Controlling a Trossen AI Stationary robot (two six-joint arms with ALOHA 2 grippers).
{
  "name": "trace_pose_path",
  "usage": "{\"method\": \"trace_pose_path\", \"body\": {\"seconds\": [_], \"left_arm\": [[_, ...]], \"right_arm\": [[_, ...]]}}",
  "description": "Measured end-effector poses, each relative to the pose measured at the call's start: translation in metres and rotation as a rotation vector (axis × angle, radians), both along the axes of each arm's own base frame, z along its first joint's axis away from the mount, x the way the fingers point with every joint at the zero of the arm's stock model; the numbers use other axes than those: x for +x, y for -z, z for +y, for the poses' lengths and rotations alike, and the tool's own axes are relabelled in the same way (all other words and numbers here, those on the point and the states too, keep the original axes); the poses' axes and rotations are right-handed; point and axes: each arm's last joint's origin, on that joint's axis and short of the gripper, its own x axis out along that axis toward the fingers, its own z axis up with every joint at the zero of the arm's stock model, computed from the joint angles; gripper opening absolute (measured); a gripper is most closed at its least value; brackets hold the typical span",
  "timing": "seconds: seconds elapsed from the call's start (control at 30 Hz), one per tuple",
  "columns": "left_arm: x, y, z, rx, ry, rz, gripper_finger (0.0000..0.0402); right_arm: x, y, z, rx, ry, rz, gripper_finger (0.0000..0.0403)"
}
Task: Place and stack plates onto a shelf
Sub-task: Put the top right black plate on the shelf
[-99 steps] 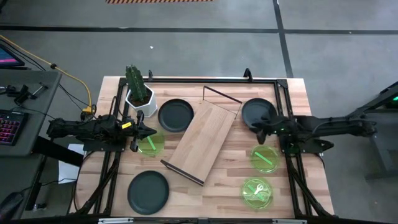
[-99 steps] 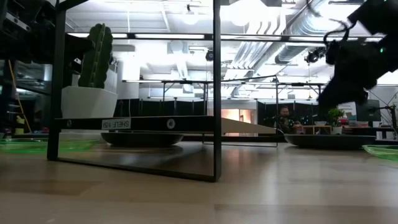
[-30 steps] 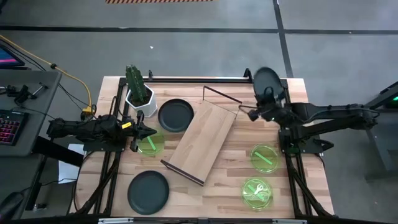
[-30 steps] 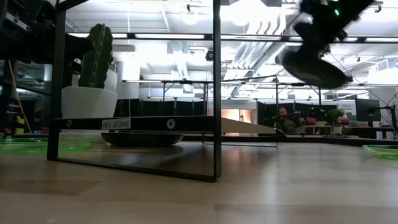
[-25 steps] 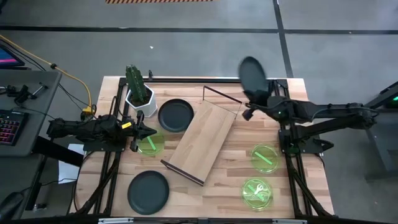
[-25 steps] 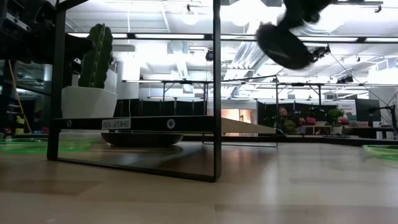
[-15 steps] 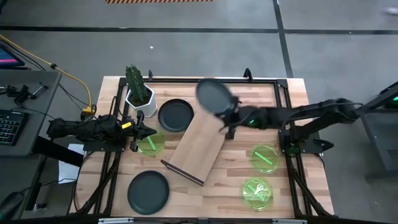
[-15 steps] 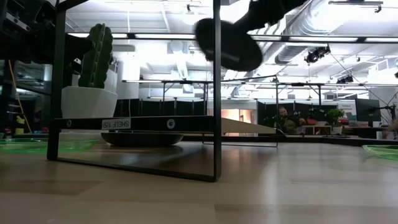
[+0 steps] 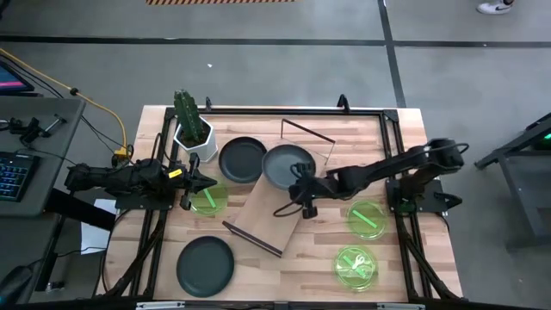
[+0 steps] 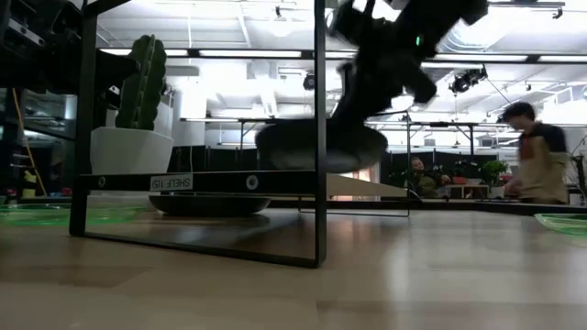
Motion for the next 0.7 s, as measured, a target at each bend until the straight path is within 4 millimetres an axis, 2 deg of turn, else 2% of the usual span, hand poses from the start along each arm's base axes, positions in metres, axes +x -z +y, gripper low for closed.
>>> {"method": "trace_pose_path", "body": {"seconds": [0.17, 0.3, 0.7], "left_arm": [[0.000, 0.000, 0.000, 0.000, 0.000, 0.000, 0.0000], [0.000, 0.000, 0.000, 0.000, 0.000, -0.001, 0.0000], [0.000, 0.000, 0.000, 0.000, 0.000, 0.000, 0.0000]], "right_arm": [[0.005, 0.024, -0.008, -0.022, 0.068, 0.081, 0.0000], [0.008, 0.034, -0.011, -0.020, 0.091, 0.112, 0.0000], [0.007, 0.036, -0.011, 0.013, 0.123, 0.118, 0.0001]]}}
